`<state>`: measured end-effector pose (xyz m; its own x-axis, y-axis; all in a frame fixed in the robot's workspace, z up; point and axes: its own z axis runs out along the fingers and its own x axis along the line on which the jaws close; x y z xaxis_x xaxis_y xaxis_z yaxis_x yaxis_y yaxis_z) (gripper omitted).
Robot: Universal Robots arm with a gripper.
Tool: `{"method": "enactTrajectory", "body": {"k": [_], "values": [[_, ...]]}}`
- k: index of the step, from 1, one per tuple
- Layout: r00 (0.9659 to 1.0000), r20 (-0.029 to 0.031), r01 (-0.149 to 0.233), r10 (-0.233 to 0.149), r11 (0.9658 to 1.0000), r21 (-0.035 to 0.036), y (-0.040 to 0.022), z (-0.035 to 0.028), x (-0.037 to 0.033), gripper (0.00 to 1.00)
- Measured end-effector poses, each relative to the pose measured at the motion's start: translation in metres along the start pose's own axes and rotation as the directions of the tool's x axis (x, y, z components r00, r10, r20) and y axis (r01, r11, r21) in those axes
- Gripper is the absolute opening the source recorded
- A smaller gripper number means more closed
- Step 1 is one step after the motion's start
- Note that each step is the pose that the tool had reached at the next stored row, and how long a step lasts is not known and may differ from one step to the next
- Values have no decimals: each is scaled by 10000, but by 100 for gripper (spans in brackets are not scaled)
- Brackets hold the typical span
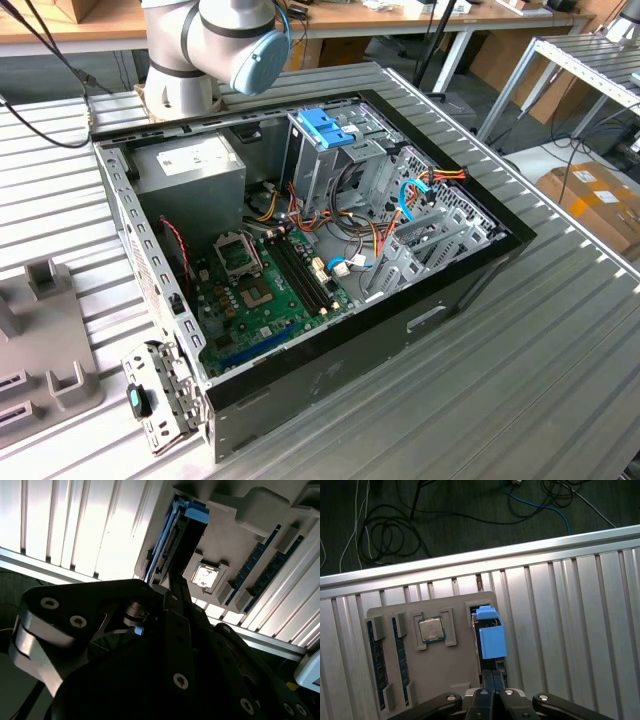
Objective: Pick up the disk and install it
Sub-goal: 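Pick up the disk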
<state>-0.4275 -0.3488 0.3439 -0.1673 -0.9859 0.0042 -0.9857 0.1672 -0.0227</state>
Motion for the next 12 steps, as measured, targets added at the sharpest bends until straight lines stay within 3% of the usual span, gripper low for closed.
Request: {"method": "enactTrajectory", "body": {"k": [2, 5, 7, 8, 12], "values": [[10000, 0, 0, 0, 10000, -1, 0, 0, 0, 17], [10000, 0, 0, 0, 10000, 0, 0, 1, 0, 47], [10000, 0, 0, 0, 10000, 0, 0, 1, 0, 47], [10000, 0, 0, 0, 10000, 0, 0, 1, 0, 54], [10000, 3, 0, 0, 10000, 3, 0, 9, 0, 54]]}}
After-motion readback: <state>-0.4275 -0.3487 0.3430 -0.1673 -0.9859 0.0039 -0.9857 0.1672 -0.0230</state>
